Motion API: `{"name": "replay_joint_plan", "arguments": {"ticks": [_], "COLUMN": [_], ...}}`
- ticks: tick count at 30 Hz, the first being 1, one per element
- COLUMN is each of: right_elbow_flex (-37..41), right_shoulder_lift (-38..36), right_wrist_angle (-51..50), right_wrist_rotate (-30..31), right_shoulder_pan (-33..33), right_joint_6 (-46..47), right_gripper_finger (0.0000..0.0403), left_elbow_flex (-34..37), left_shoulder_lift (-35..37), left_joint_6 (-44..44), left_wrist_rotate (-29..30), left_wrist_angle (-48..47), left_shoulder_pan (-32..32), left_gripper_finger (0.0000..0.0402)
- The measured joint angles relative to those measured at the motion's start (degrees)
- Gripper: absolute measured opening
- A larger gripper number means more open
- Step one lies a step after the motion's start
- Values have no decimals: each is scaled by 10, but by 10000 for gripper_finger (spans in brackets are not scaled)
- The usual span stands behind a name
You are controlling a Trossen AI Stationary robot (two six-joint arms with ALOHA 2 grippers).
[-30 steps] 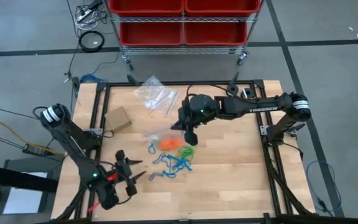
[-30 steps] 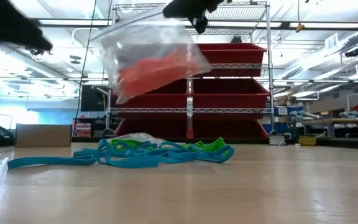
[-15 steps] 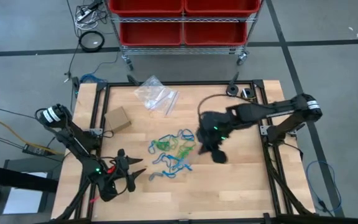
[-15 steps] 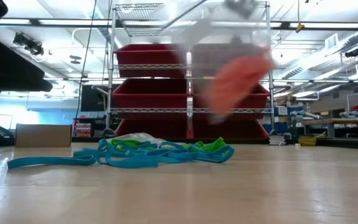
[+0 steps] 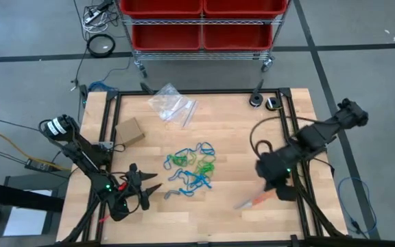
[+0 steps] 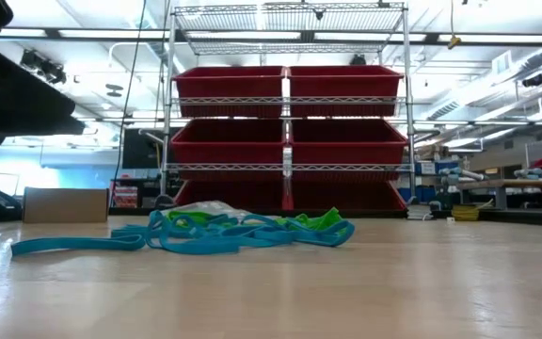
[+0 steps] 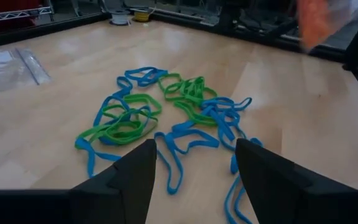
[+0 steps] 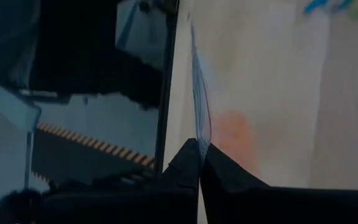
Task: Sort rubber bands
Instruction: Close the transparent zip bag
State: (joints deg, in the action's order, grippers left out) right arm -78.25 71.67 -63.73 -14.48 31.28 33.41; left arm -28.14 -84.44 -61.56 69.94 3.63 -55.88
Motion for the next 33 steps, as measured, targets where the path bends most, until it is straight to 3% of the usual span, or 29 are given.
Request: {"name": "replay_joint_plan", "arguments": {"ticks": [7,12,17,21,24,29,33], "right_elbow_flex": [137,241,273,284,320,447,532], "right_shoulder_lift": [-36,-74,-116,-145,-166,-183,-185], "right_wrist_angle": [110,223,248,241,243,296,396], "right_wrist_rotate": [7,-19,56,141,170,104,109], "right_shoulder_pan": [87,159,241,250,242,225,223], "right_joint_6": [86,219,289,257,253,324,349], "right_gripper_finger": [0,0,0,0,0,0,0], "left_elbow_flex": [0,0,0,0,0,0,0], "left_shoulder_lift": [0,0,0,0,0,0,0], "left_joint_6": [0,0,0,0,0,0,0], "left_wrist_rotate": [3,3,3,3,3,-24,-30], "left_wrist_angle": [15,33,38,41,46,47,47], "left_shoulder_pan": [0,0,5,23,35,47,46], "left_gripper_finger": [229,229,229,229,229,229,229]}}
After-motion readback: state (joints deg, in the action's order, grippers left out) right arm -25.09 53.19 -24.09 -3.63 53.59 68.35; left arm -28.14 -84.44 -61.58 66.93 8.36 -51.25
